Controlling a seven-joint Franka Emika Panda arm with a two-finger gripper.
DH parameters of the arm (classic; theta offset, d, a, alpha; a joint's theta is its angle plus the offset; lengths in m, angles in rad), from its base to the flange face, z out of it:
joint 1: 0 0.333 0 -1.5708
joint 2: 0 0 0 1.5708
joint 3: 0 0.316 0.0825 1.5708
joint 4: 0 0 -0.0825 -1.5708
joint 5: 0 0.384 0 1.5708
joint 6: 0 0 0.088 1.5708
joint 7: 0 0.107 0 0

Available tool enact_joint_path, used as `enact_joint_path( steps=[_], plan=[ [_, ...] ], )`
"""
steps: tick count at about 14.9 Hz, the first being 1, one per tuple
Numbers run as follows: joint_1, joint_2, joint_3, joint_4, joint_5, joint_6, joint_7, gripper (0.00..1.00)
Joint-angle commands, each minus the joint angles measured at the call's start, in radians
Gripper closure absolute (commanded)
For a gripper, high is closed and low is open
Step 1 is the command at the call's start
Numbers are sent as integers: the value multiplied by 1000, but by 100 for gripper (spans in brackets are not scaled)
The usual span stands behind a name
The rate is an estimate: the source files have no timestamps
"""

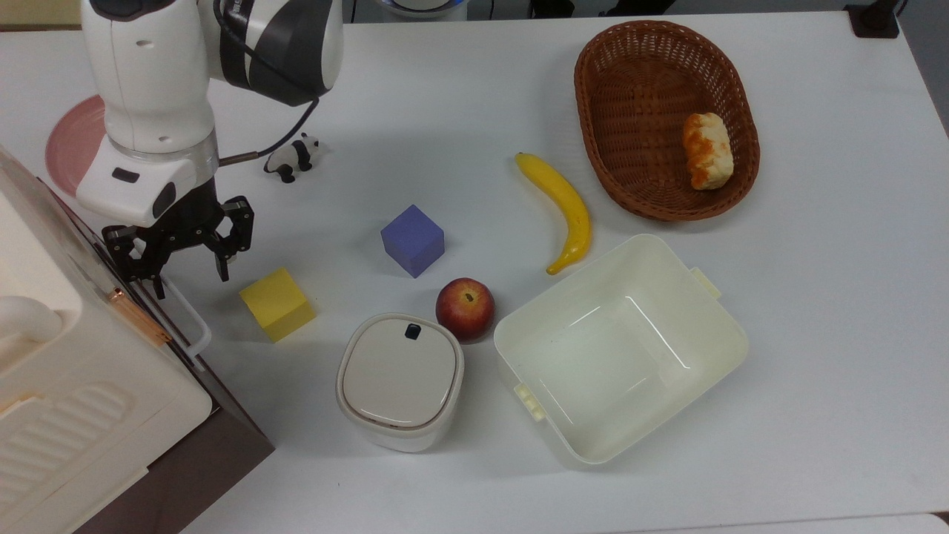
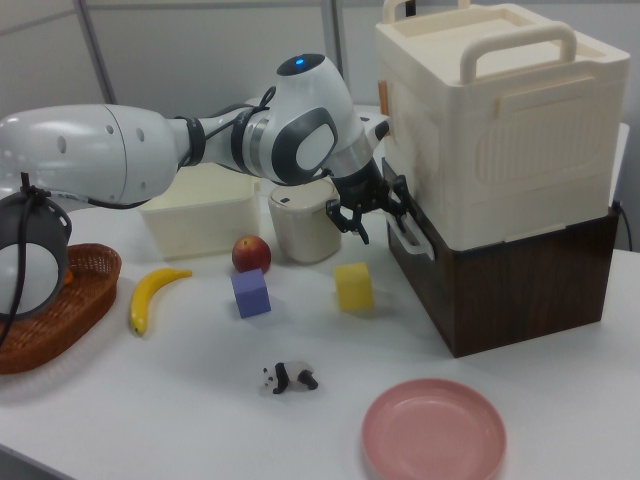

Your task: Slide open the drawer

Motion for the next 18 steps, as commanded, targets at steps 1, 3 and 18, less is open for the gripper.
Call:
enact_joint_path(
  steps=[1,3,18],
  plan=[
    [1,-5,-1,-10,-22,27,-9,31],
    [1,-21,-1,-22,-20,28,-14,31],
    [-7,-23,0,-13,-11,27,-5,43]
  ],
)
